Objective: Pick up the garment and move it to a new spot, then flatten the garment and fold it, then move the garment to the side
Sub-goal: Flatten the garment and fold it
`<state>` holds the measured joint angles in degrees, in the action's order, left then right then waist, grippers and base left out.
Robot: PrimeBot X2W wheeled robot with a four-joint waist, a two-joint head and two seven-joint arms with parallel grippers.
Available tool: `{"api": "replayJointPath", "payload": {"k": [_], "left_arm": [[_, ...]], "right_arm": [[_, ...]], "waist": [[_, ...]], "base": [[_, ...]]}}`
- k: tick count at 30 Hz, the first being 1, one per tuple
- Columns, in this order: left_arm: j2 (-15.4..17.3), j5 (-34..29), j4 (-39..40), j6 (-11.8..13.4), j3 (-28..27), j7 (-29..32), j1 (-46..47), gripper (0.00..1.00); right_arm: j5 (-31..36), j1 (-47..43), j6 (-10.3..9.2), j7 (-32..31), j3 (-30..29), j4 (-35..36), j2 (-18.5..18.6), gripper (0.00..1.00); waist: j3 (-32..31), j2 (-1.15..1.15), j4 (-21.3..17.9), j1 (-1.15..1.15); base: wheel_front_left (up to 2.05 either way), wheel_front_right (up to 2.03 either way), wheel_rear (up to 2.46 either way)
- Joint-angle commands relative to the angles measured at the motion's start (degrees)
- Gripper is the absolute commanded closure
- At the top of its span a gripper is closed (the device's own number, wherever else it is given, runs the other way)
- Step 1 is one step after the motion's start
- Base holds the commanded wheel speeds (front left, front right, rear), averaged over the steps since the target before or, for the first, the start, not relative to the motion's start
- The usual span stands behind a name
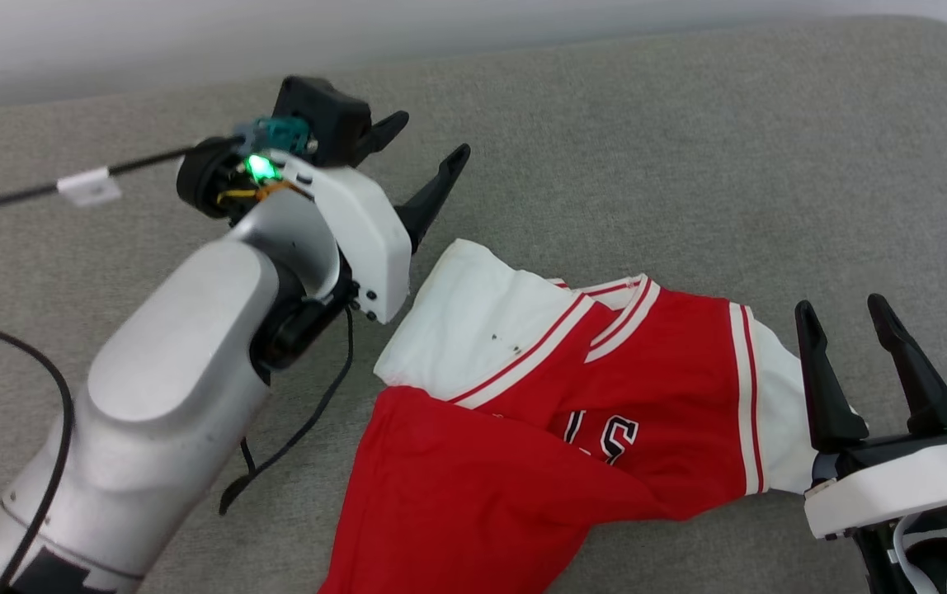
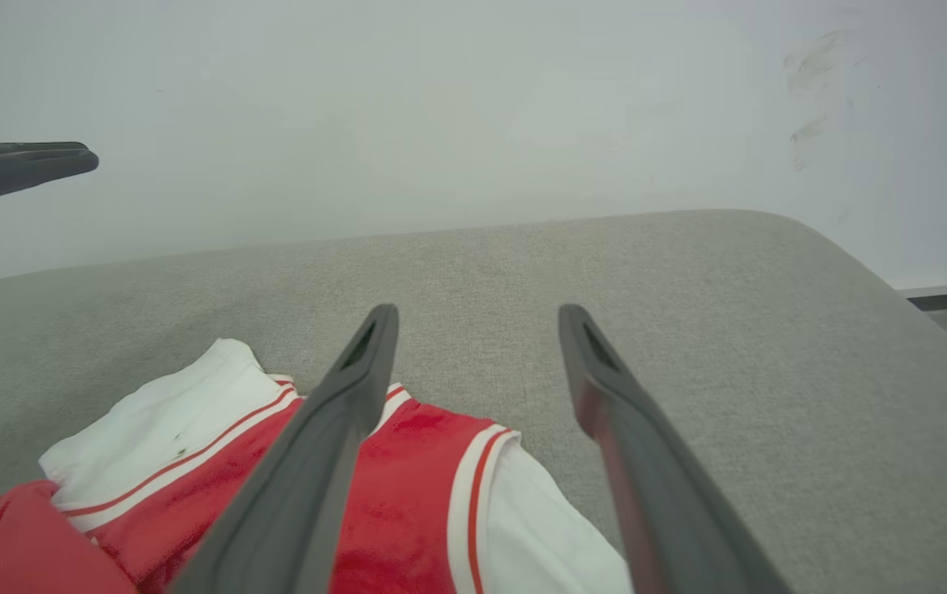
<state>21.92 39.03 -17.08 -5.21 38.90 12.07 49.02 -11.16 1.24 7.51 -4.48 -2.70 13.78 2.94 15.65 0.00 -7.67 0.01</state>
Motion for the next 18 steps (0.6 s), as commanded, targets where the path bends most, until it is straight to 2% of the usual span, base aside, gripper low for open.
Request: {"api": "replayJointPath", "payload": {"k": [1, 2, 9, 14, 18], "left_arm": [[0.2, 0.9, -1.8, -1.0, 1.2, 2.9, 2.7, 0.00], [0.2, 0.9, -1.8, -1.0, 1.2, 2.9, 2.7, 0.00], [1.9, 5.3, -8.2, -2.3, 10.5, 17.6, 11.2, 0.00], [3.7, 9.9, -10.8, -2.3, 16.2, 25.4, 13.4, 0.00], [4.9, 11.0, -16.1, -2.2, 19.0, 30.4, 13.4, 0.00]], "right_arm": [[-0.3, 1.0, -0.04, 0.6, 0.2, -0.5, -0.1, 0.00], [-0.3, 1.0, -0.04, 0.6, 0.2, -0.5, -0.1, 0.00], [-2.1, 2.8, -0.04, 3.3, 1.4, -3.5, -0.1, 0.00], [-2.9, 3.5, -0.04, 4.8, 1.6, -5.2, -0.1, 0.00], [-3.3, 3.9, -0.04, 5.6, 2.0, -6.0, -0.1, 0.00]], "waist": [[3.3, 0.00, -2.4, -0.01], [3.3, 0.00, -2.4, -0.01], [6.0, 0.00, -5.3, -0.01], [7.5, 0.00, -6.3, -0.01], [8.2, 0.00, -6.9, -0.01]], "base": [[0.00, 0.00, 0.00], [0.00, 0.00, 0.00], [0.00, 0.00, 0.00], [0.00, 0.00, 0.00], [0.00, 0.00, 0.00]]}}
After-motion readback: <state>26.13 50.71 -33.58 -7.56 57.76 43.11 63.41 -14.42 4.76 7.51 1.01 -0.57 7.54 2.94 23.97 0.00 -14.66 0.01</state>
